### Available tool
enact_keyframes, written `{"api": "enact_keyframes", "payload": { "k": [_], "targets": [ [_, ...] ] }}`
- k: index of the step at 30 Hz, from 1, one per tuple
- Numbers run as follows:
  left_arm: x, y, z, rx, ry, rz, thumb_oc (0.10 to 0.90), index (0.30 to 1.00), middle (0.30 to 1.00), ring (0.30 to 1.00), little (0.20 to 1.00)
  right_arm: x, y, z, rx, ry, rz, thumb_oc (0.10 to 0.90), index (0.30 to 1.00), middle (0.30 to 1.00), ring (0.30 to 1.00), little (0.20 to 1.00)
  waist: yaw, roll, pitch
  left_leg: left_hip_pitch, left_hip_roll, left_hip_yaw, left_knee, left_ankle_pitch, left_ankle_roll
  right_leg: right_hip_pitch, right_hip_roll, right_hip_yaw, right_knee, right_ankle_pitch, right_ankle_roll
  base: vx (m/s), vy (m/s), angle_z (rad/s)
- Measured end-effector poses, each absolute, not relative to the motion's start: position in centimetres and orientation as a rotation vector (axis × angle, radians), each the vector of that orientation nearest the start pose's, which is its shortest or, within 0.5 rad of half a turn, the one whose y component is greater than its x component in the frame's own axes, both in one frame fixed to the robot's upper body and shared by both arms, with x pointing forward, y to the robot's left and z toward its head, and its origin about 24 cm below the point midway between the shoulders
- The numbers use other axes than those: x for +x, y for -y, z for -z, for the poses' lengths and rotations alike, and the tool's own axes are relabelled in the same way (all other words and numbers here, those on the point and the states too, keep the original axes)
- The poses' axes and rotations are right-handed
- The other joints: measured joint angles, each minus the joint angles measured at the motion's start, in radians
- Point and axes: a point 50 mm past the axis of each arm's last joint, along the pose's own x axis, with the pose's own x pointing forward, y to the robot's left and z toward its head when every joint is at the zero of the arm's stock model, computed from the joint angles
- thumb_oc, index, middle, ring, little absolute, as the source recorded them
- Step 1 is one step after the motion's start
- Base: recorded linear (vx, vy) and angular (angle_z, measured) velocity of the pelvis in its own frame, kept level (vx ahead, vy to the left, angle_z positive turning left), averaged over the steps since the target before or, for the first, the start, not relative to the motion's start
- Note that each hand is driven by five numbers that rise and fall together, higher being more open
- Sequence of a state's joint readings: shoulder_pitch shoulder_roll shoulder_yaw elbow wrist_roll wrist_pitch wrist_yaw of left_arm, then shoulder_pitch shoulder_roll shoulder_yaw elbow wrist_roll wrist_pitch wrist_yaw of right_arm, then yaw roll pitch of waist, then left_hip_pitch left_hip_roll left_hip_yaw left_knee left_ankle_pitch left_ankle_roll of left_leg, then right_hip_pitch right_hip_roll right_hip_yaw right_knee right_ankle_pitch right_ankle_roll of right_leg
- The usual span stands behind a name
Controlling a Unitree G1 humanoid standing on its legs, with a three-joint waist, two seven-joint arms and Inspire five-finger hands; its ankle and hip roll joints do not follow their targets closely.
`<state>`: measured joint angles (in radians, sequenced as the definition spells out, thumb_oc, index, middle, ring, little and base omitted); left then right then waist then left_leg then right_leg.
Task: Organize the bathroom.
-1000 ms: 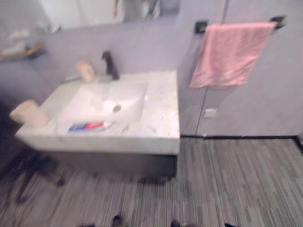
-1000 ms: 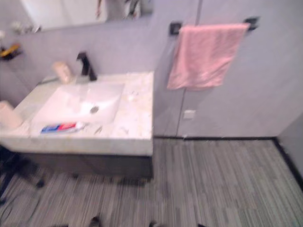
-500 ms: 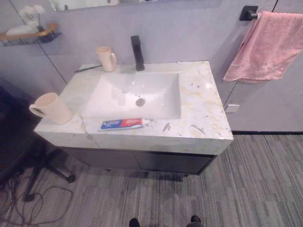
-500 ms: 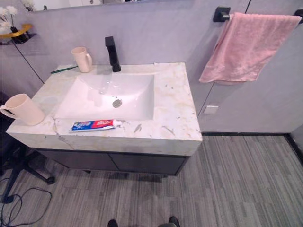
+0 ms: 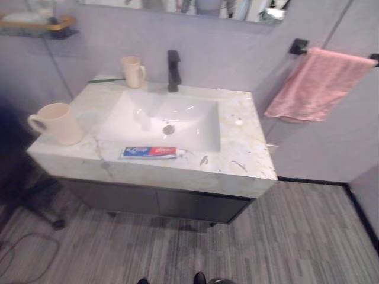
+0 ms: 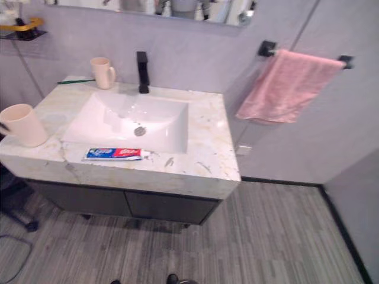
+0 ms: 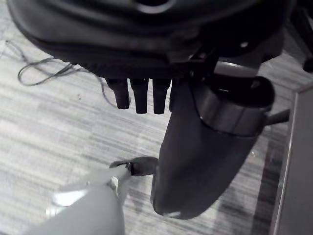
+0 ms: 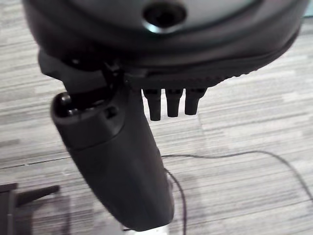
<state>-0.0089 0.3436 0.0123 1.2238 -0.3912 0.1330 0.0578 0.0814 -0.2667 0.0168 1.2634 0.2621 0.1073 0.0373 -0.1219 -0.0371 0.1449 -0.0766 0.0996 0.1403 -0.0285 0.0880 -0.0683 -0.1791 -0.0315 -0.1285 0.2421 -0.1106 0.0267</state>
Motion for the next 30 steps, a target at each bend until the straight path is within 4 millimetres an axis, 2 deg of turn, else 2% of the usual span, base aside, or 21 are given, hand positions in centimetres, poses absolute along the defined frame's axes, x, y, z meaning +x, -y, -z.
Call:
{"api": "enact_keyframes", "payload": {
  "k": [2, 3, 4, 5, 6, 7, 9, 10, 12, 13, 16, 18, 19, 22, 23, 24, 25, 26, 27, 29, 30],
  "targets": [
    [8.3, -28.0, 15.0, -0.072, -1.273, -0.519, 0.8, 0.9, 0.9, 0.9, 0.9, 3.9, 25.3, 16.5, 0.058, -1.389, 0.336, 0.8, 0.9, 0.9, 0.9, 0.9, 0.008, 0.009, 0.021, -0.054, -0.003, -0.037, 0.157, -0.011, -0.029, 0.034, -0.005, -0.001, -0.02, -0.001, -0.021, 0.08, -0.022, 0.1],
    [8.6, -28.1, 15.0, -0.097, -1.261, -0.545, 0.8, 0.9, 0.9, 0.9, 0.9, 4.1, 25.1, 16.6, 0.07, -1.383, 0.332, 0.8, 0.9, 0.9, 0.9, 0.9, 0.011, 0.004, 0.026, -0.096, -0.012, -0.055, 0.267, -0.01, -0.032, 0.066, -0.019, 0.003, -0.047, 0.008, -0.034, 0.14, 0.051, 0.08],
    [8.3, -28.0, 15.0, -0.106, -1.265, -0.553, 0.8, 0.9, 0.9, 0.9, 0.9, 4.2, 25.3, 16.5, 0.066, -1.377, 0.332, 0.8, 0.9, 0.9, 0.9, 0.9, 0.016, 0.011, 0.028, -0.107, -0.01, -0.055, 0.311, -0.017, -0.029, 0.09, -0.021, 0.007, -0.065, 0.015, -0.041, 0.14, 0.064, -0.01],
    [8.0, -28.0, 15.1, -0.11, -1.271, -0.559, 0.8, 0.9, 0.9, 0.9, 0.9, 4.4, 25.6, 16.4, 0.058, -1.367, 0.332, 0.8, 0.9, 0.9, 0.9, 0.9, 0.015, 0.014, 0.028, -0.103, -0.006, -0.054, 0.31, -0.027, -0.026, 0.097, -0.019, 0.005, -0.07, 0.015, -0.042, 0.16, 0.09, -0.1],
    [7.1, -28.0, 15.3, -0.14, -1.291, -0.598, 0.8, 0.9, 0.9, 0.9, 0.9, 4.8, 26.2, 16.2, 0.042, -1.345, 0.339, 0.8, 0.9, 0.9, 0.9, 0.9, 0.01, 0.044, 0.013, -0.068, -0.001, -0.053, 0.239, -0.044, -0.005, 0.113, -0.016, 0.003, -0.073, 0.013, -0.048, 0.11, 0.082, -0.02],
    [6.8, -28.0, 15.4, -0.15, -1.299, -0.619, 0.8, 0.9, 0.9, 0.9, 0.9, 4.9, 26.5, 16.0, 0.036, -1.34, 0.344, 0.8, 0.9, 0.9, 0.9, 0.9, 0.006, 0.055, 0.008, -0.052, -0.003, -0.052, 0.195, -0.043, -0.002, 0.115, -0.016, 0.003, -0.072, 0.011, -0.049, 0.1, 0.081, 0.01],
    [6.4, -28.4, 15.3, -0.191, -1.272, -0.717, 0.8, 0.9, 0.9, 0.9, 0.9, 5.2, 27.1, 15.8, 0.024, -1.326, 0.352, 0.8, 0.9, 0.9, 0.9, 0.9, 0.004, 0.078, 0.004, -0.03, 0.0, -0.049, 0.108, -0.008, 0.021, 0.112, -0.01, 0.0, -0.067, 0.006, -0.046, 0.1, 0.107, 0.01],
    [6.6, -28.9, 15.1, -0.201, -1.24, -0.771, 0.8, 0.9, 0.9, 0.9, 0.9, 5.2, 27.3, 15.8, 0.02, -1.324, 0.354, 0.8, 0.9, 0.9, 0.9, 0.9, 0.009, 0.098, 0.005, -0.015, 0.018, -0.061, 0.101, 0.015, 0.013, 0.111, -0.005, 0.004, -0.06, -0.004, -0.038, 0.11, 0.118, -0.07],
    [6.8, -29.9, 14.5, -0.311, -1.155, -0.949, 0.8, 0.9, 0.9, 0.9, 0.9, 5.2, 27.1, 15.8, 0.03, -1.332, 0.34, 0.8, 0.9, 0.9, 0.9, 0.9, 0.012, 0.08, 0.005, 0.009, 0.005, -0.078, 0.07, 0.023, 0.004, 0.116, -0.008, 0.013, -0.054, -0.01, -0.025, 0.08, 0.073, -0.04],
    [7.2, -31.2, 13.8, -0.392, -1.069, -1.112, 0.8, 0.9, 0.9, 0.9, 0.9, 5.2, 27.0, 15.9, 0.029, -1.34, 0.333, 0.8, 0.9, 0.9, 0.9, 0.9, 0.012, 0.074, 0.004, 0.02, -0.001, -0.073, 0.042, 0.023, 0.004, 0.123, -0.007, 0.005, -0.06, -0.012, -0.02, 0.09, 0.062, 0.19],
    [8.9, -34.1, 11.7, -0.451, -0.888, -1.336, 0.8, 0.9, 0.9, 0.9, 0.9, 5.1, 26.7, 16.0, 0.037, -1.349, 0.331, 0.8, 0.9, 0.9, 0.9, 0.9, 0.012, 0.071, 0.005, 0.031, 0.008, -0.074, 0.001, 0.011, -0.008, 0.129, -0.003, -0.007, -0.065, -0.005, -0.005, 0.1, 0.045, 0.14],
    [9.6, -37.0, 9.3, -0.447, -0.71, -1.508, 0.8, 0.9, 0.9, 0.9, 0.9, 4.7, 26.2, 16.2, 0.056, -1.372, 0.329, 0.8, 0.9, 0.9, 0.9, 0.9, 0.009, 0.06, -0.004, 0.055, -0.001, -0.082, -0.014, 0.013, -0.008, 0.154, -0.001, -0.012, -0.073, -0.008, 0.002, 0.09, 0.027, 0.1],
    [10.2, -38.9, 7.2, -0.395, -0.579, -1.593, 0.8, 0.9, 0.9, 0.9, 0.9, 4.6, 26.1, 16.2, 0.056, -1.377, 0.326, 0.8, 0.9, 0.9, 0.9, 0.9, 0.01, 0.058, -0.007, 0.064, -0.001, -0.086, -0.018, 0.011, -0.009, 0.162, -0.004, -0.015, -0.073, -0.013, 0.003, 0.1, 0.023, 0.07],
    [11.9, -42.3, 1.8, -0.318, -0.287, -1.698, 0.8, 0.9, 0.9, 0.9, 0.9, 4.7, 26.0, 16.2, 0.059, -1.374, 0.322, 0.8, 0.9, 0.9, 0.9, 0.9, 0.012, 0.065, -0.01, 0.069, -0.002, -0.096, -0.043, 0.013, -0.001, 0.163, -0.001, -0.026, -0.073, -0.013, 0.003, 0.08, 0.01, 0.12],
    [12.8, -44.0, -1.8, -0.29, -0.131, -1.741, 0.8, 0.9, 0.9, 0.9, 0.9, 4.7, 26.0, 16.2, 0.06, -1.372, 0.318, 0.8, 0.9, 0.9, 0.9, 0.9, 0.015, 0.068, -0.012, 0.07, 0.0, -0.1, -0.051, 0.019, -0.001, 0.163, -0.004, -0.032, -0.073, -0.013, 0.001, 0.05, -0.005, 0.14],
    [13.3, -44.9, -4.1, -0.299, -0.038, -1.773, 0.8, 0.9, 0.9, 0.9, 0.9, 4.6, 26.0, 16.2, 0.072, -1.374, 0.325, 0.8, 0.9, 0.9, 0.9, 0.9, 0.021, 0.068, -0.012, 0.07, 0.002, -0.103, -0.051, 0.02, -0.001, 0.164, -0.002, -0.034, -0.072, -0.013, 0.0, 0.05, -0.011, 0.09],
    [13.6, -46.5, -8.0, -0.3, 0.104, -1.821, 0.8, 0.9, 0.9, 0.9, 0.9, 4.6, 26.0, 16.2, 0.079, -1.376, 0.33, 0.8, 0.9, 0.9, 0.9, 0.9, 0.029, 0.069, -0.014, 0.072, 0.005, -0.106, -0.052, 0.021, -0.003, 0.165, 0.001, -0.035, -0.072, -0.014, -0.001, 0.0, 0.0, 0.0],
    [13.6, -47.3, -10.2, -0.286, 0.18, -1.847, 0.8, 0.9, 0.9, 0.9, 0.9, 4.6, 26.1, 16.1, 0.077, -1.378, 0.332, 0.8, 0.9, 0.9, 0.9, 0.9, 0.029, 0.07, -0.015, 0.073, 0.007, -0.106, -0.053, 0.023, -0.006, 0.165, 0.002, -0.035, -0.072, -0.013, -0.001, 0.06, -0.018, -0.02],
    [13.4, -48.3, -13.3, -0.259, 0.283, -1.886, 0.8, 0.9, 0.9, 0.9, 0.9, 4.5, 26.3, 16.1, 0.073, -1.38, 0.336, 0.8, 0.9, 0.9, 0.9, 0.9, 0.03, 0.077, -0.02, 0.074, 0.013, -0.106, -0.054, 0.031, -0.014, 0.166, 0.003, -0.035, -0.074, -0.011, -0.004, 0.06, -0.018, 0.0],
    [13.6, -48.6, -19.7, -0.273, 0.509, -1.938, 0.8, 0.9, 0.9, 0.9, 0.9, 4.2, 26.5, 16.1, 0.059, -1.403, 0.344, 0.8, 0.9, 0.9, 0.9, 0.9, 0.035, 0.088, -0.029, 0.087, 0.013, -0.106, -0.055, 0.031, -0.015, 0.188, 0.004, -0.037, -0.089, -0.007, -0.007, 0.07, -0.029, 0.03],
    [13.5, -48.5, -21.2, -0.266, 0.564, -1.941, 0.8, 0.9, 0.9, 0.9, 0.9, 4.0, 26.6, 16.1, 0.058, -1.414, 0.346, 0.8, 0.9, 0.9, 0.9, 0.9, 0.036, 0.089, -0.038, 0.087, 0.013, -0.106, -0.055, 0.031, -0.015, 0.188, 0.004, -0.038, -0.091, -0.007, -0.007, 0.05, -0.042, 0.04]
  ]
}}
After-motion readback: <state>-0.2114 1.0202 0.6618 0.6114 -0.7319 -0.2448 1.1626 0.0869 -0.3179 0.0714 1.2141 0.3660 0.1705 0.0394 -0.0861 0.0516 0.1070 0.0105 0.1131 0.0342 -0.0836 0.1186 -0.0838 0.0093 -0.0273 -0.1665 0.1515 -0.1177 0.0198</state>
